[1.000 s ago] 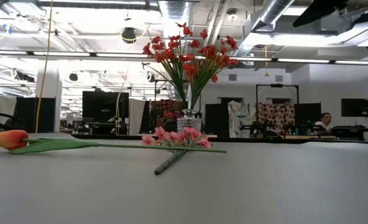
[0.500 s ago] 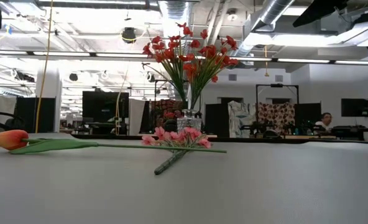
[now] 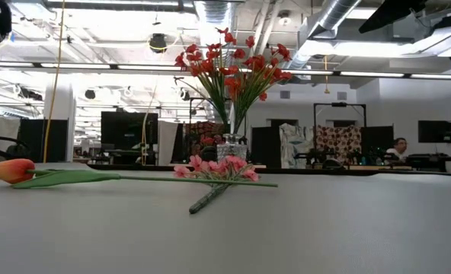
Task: Sort flowers into vase by color
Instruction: Put the top orange tulip flower into the yellow vase
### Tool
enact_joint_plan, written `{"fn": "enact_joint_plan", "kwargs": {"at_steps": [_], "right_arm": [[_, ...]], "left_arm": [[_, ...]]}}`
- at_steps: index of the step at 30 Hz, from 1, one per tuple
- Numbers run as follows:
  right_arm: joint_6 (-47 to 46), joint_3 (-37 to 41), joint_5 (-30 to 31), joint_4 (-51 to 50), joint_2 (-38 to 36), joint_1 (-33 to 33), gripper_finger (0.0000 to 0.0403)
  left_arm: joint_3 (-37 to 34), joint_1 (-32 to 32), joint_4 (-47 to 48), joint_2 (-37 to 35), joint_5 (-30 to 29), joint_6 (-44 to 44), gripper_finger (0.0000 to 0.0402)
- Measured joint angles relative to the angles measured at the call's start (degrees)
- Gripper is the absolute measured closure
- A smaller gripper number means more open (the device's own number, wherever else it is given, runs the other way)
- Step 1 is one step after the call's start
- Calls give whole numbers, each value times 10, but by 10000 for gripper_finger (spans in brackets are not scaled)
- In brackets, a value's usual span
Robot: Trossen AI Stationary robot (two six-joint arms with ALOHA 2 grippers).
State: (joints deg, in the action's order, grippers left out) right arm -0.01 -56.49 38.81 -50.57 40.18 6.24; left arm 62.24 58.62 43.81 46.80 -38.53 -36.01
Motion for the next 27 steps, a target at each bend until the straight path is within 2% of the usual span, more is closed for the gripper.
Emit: {"fn": "enact_joint_plan", "kwargs": {"at_steps": [10, 17, 22, 27], "right_arm": [[0, 0, 0, 0, 0, 0, 365], [0, 0, 0, 0, 0, 0, 365], [0, 0, 0, 0, 0, 0, 365], [0, 0, 0, 0, 0, 0, 365]], "left_arm": [[0, 46, -5, 35, 2, 3, 401], [0, 81, -4, 51, -57, 20, 401], [0, 108, -4, 52, -73, 1, 401], [-16, 138, 0, 52, -121, -3, 401]]}}
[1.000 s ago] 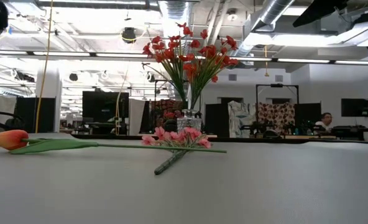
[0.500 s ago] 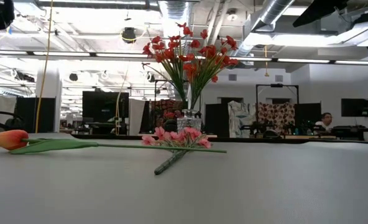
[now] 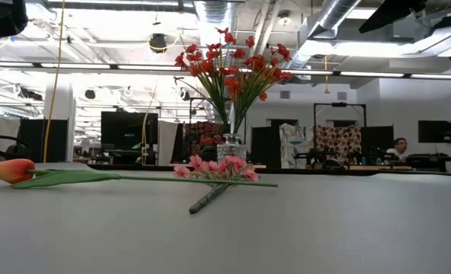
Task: Sort flowers into vase by color
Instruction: Put the top orange tulip flower into the yellow vase
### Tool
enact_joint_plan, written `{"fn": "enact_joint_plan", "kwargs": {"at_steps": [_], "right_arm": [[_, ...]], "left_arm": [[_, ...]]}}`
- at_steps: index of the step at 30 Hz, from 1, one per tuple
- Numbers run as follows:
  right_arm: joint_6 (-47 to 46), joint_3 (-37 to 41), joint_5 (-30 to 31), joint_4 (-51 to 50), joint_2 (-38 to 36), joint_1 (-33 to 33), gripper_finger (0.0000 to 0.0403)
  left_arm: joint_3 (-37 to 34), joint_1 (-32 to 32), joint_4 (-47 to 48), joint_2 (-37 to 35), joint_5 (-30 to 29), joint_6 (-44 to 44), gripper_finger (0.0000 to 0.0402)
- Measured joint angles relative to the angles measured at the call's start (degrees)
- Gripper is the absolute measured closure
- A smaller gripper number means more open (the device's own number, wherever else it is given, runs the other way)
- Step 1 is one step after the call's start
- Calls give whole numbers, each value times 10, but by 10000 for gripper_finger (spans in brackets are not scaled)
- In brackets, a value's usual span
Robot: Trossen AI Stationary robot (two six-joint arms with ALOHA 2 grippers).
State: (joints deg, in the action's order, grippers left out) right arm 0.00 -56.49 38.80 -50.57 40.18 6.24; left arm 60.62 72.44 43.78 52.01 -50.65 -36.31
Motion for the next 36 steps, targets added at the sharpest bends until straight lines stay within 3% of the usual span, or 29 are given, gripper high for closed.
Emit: {"fn": "enact_joint_plan", "kwargs": {"at_steps": [17, 21, 30, 36], "right_arm": [[0, 0, 0, 0, 0, 0, 365], [0, 0, 0, 0, 0, 0, 365], [0, 0, 0, 0, 0, 0, 365], [0, 0, 0, 0, 0, 0, 365]], "left_arm": [[-56, 83, 9, 4, -116, -85, 401], [-56, 93, 9, 13, -128, -82, 401], [-56, 104, 38, 32, -131, -185, 401], [-56, 105, 49, 42, -151, -191, 401]]}}
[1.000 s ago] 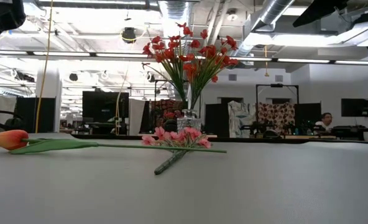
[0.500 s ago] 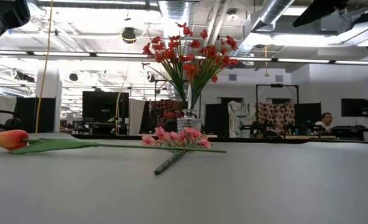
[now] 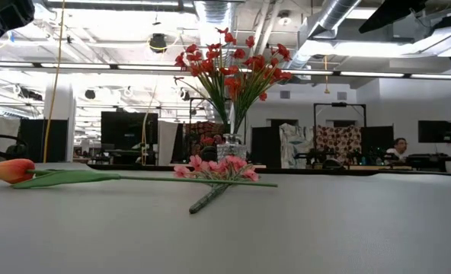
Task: Sort flowers into vase by color
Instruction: Put the top orange tulip flower into the yellow vase
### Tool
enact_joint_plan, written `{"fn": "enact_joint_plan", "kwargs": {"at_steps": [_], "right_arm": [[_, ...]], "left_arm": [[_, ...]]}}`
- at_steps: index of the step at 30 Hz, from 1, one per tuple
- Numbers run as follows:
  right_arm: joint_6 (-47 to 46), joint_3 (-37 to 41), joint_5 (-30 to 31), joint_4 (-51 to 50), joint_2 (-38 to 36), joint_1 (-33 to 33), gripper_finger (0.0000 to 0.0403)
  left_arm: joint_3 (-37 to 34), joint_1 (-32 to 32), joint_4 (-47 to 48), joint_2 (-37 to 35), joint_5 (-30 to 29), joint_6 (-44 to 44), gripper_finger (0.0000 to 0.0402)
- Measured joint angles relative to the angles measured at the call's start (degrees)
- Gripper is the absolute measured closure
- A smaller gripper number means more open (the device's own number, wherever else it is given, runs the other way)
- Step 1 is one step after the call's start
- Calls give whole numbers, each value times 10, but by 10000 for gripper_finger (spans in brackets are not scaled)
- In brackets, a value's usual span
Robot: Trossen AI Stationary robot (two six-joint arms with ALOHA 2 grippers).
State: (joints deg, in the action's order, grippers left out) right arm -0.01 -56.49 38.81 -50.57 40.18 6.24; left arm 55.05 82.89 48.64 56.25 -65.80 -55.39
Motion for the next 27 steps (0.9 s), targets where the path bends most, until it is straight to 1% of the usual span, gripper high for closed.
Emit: {"fn": "enact_joint_plan", "kwargs": {"at_steps": [3, 5, 13, 17, 23, 27], "right_arm": [[0, 0, 0, 0, 0, 0, 365], [0, 0, 0, 0, 0, 0, 365], [0, 0, 0, 0, 0, 0, 365], [0, 0, 0, 0, 0, 0, 365], [0, 0, 0, 0, 0, 0, 365], [0, 0, 0, 0, 0, 0, 365]], "left_arm": [[0, 0, 0, 0, -7, -21, 400], [0, 0, 0, 0, -10, -28, 392], [0, 25, 0, 0, -10, -30, 321], [0, 45, 0, 0, -20, -30, 294], [0, 65, 2, 0, -30, -66, 273], [0, 74, 24, 0, -32, -90, 265]]}}
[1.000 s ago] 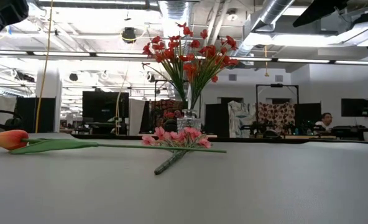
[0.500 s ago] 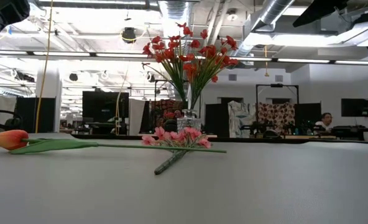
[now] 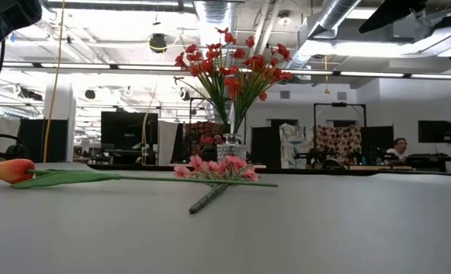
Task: Sort flowers into vase by color
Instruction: Put the top orange tulip flower into the yellow vase, then put the orange tulip flower into the yellow vase
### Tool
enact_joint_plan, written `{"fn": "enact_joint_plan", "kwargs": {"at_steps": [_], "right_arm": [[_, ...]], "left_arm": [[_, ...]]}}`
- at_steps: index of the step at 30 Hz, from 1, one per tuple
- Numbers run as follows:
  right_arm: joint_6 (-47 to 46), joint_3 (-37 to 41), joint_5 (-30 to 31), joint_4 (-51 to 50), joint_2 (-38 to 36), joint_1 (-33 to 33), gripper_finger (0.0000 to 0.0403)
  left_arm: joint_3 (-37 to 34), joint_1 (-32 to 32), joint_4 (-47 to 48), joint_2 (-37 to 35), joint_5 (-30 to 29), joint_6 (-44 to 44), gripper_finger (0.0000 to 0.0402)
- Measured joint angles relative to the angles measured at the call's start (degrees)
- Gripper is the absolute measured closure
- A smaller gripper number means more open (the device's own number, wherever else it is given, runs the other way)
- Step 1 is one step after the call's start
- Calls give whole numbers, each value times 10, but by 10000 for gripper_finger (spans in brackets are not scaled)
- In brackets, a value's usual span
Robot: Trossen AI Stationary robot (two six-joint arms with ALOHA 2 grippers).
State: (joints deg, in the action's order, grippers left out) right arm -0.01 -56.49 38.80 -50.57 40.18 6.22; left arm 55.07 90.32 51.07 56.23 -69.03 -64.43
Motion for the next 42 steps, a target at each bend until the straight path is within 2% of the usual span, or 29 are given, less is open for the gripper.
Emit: {"fn": "enact_joint_plan", "kwargs": {"at_steps": [7, 13, 20, 23, 27, 31, 42], "right_arm": [[0, 0, 0, 0, 0, 0, 365], [0, 0, 0, 0, 0, 0, 365], [0, 0, 0, 0, 0, 0, 365], [0, 0, 0, 0, 0, 0, 365], [0, 0, 0, 0, 0, 0, 365], [0, 0, 0, 0, 0, 0, 365], [0, 0, 0, 0, 0, 0, 365]], "left_arm": [[0, 20, 11, 0, -9, 6, 264], [0, 24, 10, 0, -66, 17, 264], [31, 21, 9, 0, -161, 97, 264], [57, 2, 9, -2, -186, 101, 264], [91, -54, 8, -12, -184, 81, 264], [115, -140, 6, -26, -131, 76, 264], [158, -446, -25, -30, 124, 78, 264]]}}
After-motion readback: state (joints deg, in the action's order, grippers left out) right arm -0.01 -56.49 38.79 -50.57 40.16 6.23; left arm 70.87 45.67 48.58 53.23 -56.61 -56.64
